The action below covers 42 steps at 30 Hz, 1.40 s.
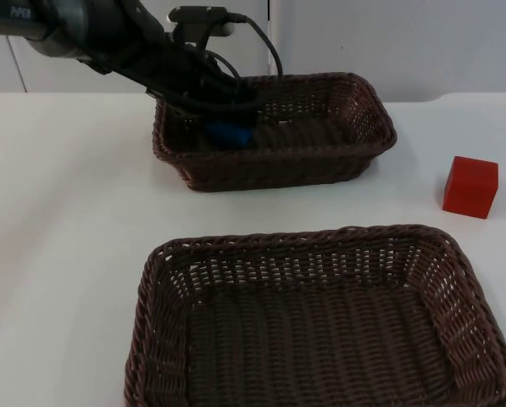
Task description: Pick up one cube with the left hand and place it into the upper basket. Pick up one cube with the right hand and place it into the lower basket.
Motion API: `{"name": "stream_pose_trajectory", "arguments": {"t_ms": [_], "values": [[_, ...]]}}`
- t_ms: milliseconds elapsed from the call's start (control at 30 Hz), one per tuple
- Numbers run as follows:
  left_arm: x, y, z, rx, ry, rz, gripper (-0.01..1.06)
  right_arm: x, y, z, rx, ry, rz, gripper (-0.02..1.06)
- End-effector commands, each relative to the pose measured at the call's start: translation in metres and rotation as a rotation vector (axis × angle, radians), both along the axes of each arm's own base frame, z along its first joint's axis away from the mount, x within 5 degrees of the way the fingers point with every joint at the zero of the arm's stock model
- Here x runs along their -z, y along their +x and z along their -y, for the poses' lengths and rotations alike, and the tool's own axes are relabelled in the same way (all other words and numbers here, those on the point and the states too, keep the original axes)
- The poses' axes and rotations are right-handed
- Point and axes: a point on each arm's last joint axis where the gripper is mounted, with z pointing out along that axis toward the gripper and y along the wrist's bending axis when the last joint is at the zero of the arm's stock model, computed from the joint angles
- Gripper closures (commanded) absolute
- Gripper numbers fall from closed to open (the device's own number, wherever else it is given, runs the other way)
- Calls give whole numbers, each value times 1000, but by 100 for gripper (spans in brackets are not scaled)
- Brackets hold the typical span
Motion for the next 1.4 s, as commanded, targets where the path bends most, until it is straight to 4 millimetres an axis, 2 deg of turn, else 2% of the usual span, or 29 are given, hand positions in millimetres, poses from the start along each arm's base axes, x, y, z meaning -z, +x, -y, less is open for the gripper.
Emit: {"name": "stream_pose_trajectory", "arguments": {"t_ms": [0,100,167,267,300,367,400,433,567,600,667,733,800,1200,1367], "values": [[-5,0,3,-1,-16,6,41,0,-1,0,-7,-3,8,0],[-10,0,3,0,-20,13,28,0,-1,0,-7,-3,8,0],[-14,0,3,2,-22,18,27,0,-1,0,-7,-3,8,0],[-38,0,3,3,-34,57,26,0,-1,0,-7,-3,8,0],[-38,0,3,3,-34,57,26,0,-1,0,-7,-3,8,0],[-58,-1,3,5,-47,87,26,0,-1,0,-7,-3,8,0],[-75,-4,4,13,-56,104,26,0,-1,0,-7,-3,8,0],[-75,-4,4,13,-56,104,26,0,-1,0,-7,-3,8,0],[-125,-15,3,50,-79,153,26,0,-1,0,-7,-3,8,0],[-125,-15,3,50,-79,153,26,0,-1,0,-7,-3,8,0],[-148,-22,3,69,-87,174,26,0,-1,0,-7,-3,8,0],[-156,-25,3,78,-90,179,26,0,-1,0,-7,-3,8,0],[-173,-30,1,91,-90,198,26,0,-1,0,-7,-3,8,0],[-176,-40,2,130,-89,127,26,0,-1,0,-7,-3,8,0],[-184,-43,-2,141,-87,120,26,0,-1,0,-7,-3,8,0]]}}
